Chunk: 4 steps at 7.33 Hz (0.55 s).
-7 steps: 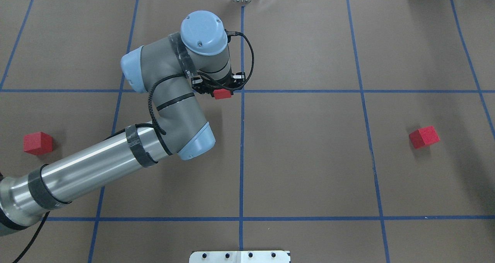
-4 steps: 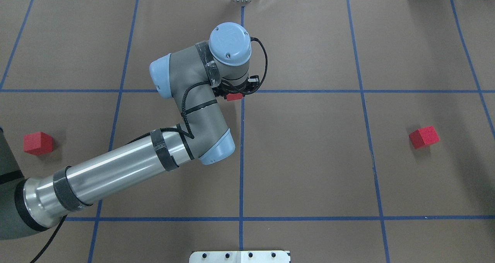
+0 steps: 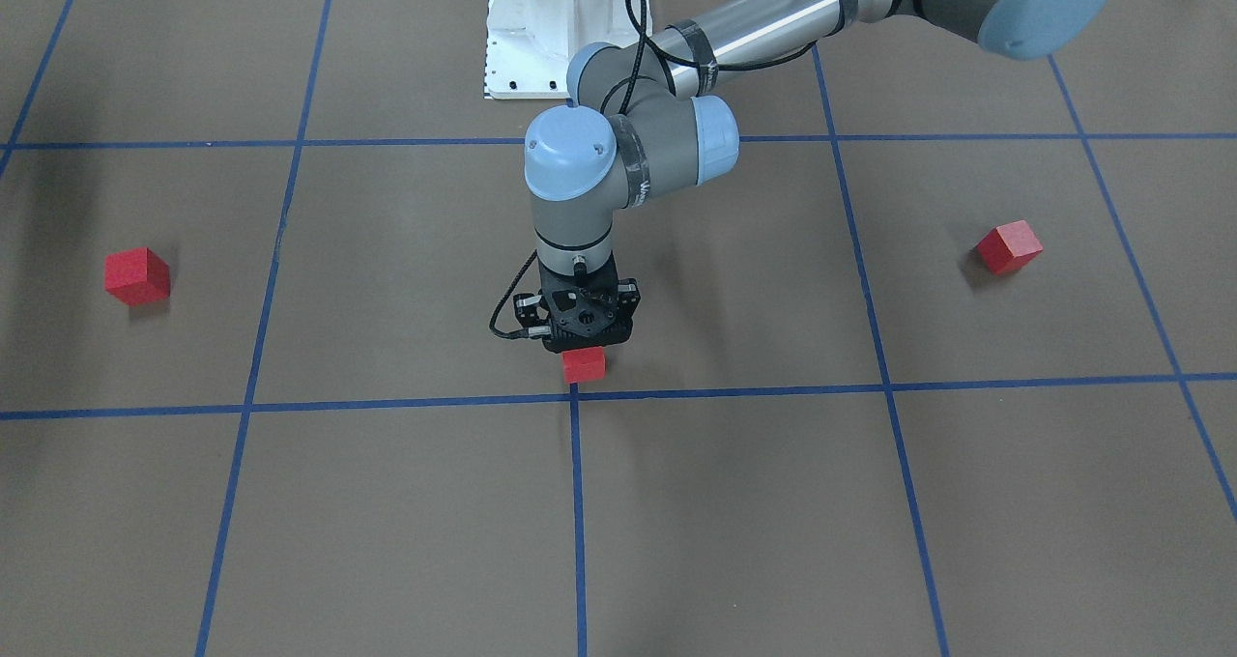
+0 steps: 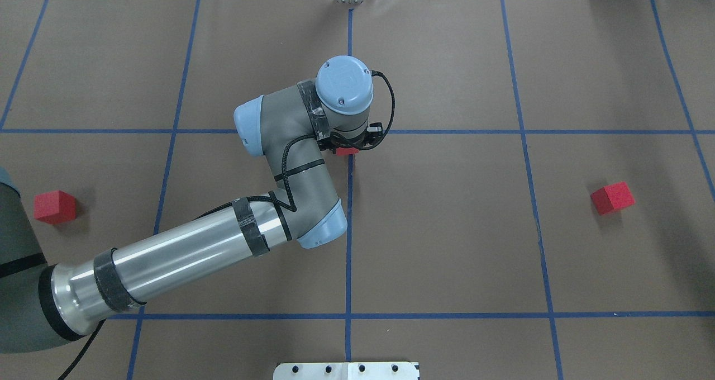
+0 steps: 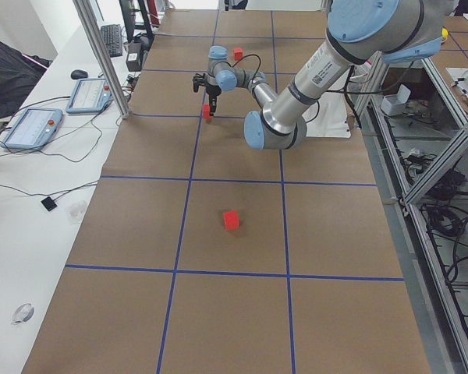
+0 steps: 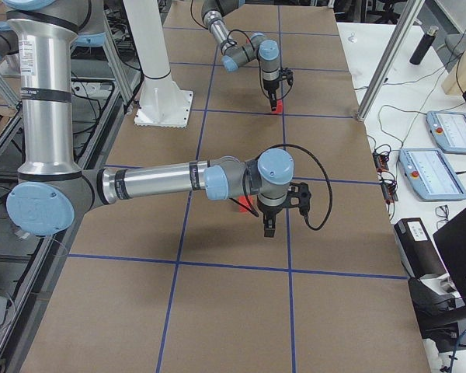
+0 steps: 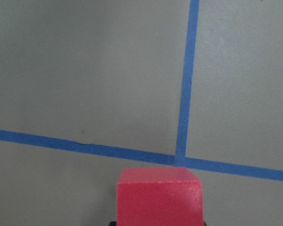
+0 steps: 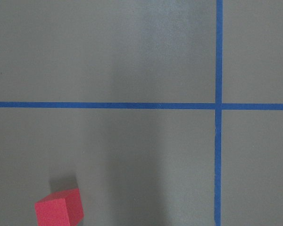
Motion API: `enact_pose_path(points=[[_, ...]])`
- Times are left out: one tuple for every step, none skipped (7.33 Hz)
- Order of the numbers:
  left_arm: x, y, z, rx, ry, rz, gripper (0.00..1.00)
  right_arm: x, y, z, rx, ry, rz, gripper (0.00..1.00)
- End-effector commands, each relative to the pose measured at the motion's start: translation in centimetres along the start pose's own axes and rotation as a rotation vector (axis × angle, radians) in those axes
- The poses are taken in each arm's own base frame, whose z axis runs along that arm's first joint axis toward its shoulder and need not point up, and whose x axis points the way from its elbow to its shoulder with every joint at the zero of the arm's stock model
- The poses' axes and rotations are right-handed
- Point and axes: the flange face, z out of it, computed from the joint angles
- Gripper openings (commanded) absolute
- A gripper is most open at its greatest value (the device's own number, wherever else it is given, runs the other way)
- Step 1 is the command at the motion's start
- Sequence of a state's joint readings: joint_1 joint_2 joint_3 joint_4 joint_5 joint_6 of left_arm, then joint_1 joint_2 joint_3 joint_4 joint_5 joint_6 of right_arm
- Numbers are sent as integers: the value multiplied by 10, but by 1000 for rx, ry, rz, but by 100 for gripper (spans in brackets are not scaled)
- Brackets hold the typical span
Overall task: Form red blocks into L shape at center
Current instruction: 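Carry the red cube to the grid center and lower it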
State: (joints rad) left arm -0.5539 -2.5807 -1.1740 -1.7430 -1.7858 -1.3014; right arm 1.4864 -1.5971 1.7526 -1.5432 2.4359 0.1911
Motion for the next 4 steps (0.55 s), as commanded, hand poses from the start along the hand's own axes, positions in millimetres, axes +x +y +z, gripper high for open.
enact_pose_path(points=[[-1, 4, 9, -8, -13, 5, 0, 0, 0, 0, 0, 0, 1, 100], [0, 7, 12, -12, -15, 8, 0, 0, 0, 0, 0, 0, 1, 100], [3, 8, 9, -13, -11, 10, 0, 0, 0, 0, 0, 0, 3, 100], [5, 8, 7, -12, -6, 12, 0, 0, 0, 0, 0, 0, 3, 100]])
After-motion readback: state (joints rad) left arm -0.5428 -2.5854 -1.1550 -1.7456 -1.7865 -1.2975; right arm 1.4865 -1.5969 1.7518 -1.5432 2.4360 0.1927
